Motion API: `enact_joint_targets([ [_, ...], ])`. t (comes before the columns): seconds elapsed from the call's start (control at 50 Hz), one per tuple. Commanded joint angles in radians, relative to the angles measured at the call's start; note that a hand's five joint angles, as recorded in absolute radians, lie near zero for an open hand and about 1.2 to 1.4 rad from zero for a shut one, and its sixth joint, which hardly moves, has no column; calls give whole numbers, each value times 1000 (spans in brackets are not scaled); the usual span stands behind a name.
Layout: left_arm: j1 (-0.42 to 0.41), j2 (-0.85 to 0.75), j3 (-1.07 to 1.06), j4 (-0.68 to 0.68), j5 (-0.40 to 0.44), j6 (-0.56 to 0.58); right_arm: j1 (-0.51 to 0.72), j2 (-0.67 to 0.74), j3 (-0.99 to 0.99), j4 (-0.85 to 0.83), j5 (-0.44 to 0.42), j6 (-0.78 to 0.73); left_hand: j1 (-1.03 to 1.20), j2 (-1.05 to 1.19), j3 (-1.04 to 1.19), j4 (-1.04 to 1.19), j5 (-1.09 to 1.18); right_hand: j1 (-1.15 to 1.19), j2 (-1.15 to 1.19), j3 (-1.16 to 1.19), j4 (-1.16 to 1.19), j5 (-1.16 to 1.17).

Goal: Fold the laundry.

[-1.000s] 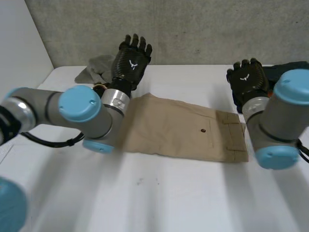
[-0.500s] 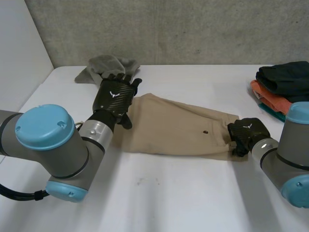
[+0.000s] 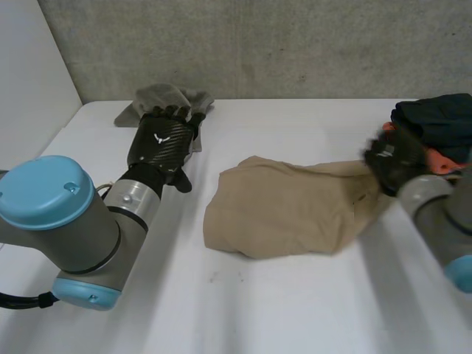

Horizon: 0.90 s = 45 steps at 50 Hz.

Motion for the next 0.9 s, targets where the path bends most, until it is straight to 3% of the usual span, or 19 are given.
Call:
enact_joint_targets([
  [0.02, 2, 7, 12, 1, -1, 0, 255, 118, -39, -96, -338, -2, -15, -29, -36, -28, -46, 418, 219, 236, 208, 267],
  [0.1, 2, 5, 20, 6, 0, -2, 324, 197, -51, -96, -446, -1, -15, -29, -36, -28, -46, 418, 219, 236, 208, 267],
  [0.16, 0, 2, 35, 7, -1, -3, 339, 223, -64, -98, -457, 5, -15, -29, -36, -28, -46, 418, 219, 236, 208, 267],
  [0.18, -3, -4, 49, 7, -1, -6, 342, 228, -74, -98, -450, 19, -15, -29, -36, -28, -46, 302, 104, 121, 93, 151],
  [0.2, -3, -4, 58, 7, -1, -12, 346, 228, -80, -98, -440, 25, -15, -29, -36, -28, -46, 25, -174, -157, -185, -126],
  [0.22, -3, -5, 66, 7, -1, -15, 350, 228, -85, -98, -426, 37, -15, -29, -36, -28, -46, -291, -490, -473, -501, -443],
  [0.24, -3, -5, 77, 7, -3, -20, 349, 226, -94, -98, -383, 80, -15, -29, -36, -28, -46, -804, -1003, -986, -1014, -955],
  [0.3, -3, -18, 123, 1, -4, -40, 346, 203, -103, -93, -294, 215, -15, -29, -36, -28, -46, -804, -1003, -986, -1014, -955],
  [0.38, -7, -67, 198, -7, -6, -63, 335, 52, -97, -90, -164, 665, -15, -28, -35, -27, -45, -804, -1003, -986, -1014, -955],
  [0.48, -36, -140, 319, -109, -6, -100, 266, -38, -111, -32, -116, 1019, -9, -22, -29, -21, -39, -804, -1003, -986, -1014, -955],
  [0.56, -87, -208, 417, -241, -1, -161, 174, -21, -174, 126, -108, 1076, -9, -22, -29, -21, -39, -804, -1003, -986, -1014, -955],
  [0.76, -178, -331, 552, -455, -24, -212, 157, 234, -465, 419, -101, 1073, 15, 1, -6, 2, -16, -804, -1003, -986, -1014, -955],
  [0.9, -218, -374, 557, -508, -153, -201, 160, 315, -522, 458, -101, 1035, 24, 10, 3, 11, -7, -804, -1003, -986, -1014, -955],
])
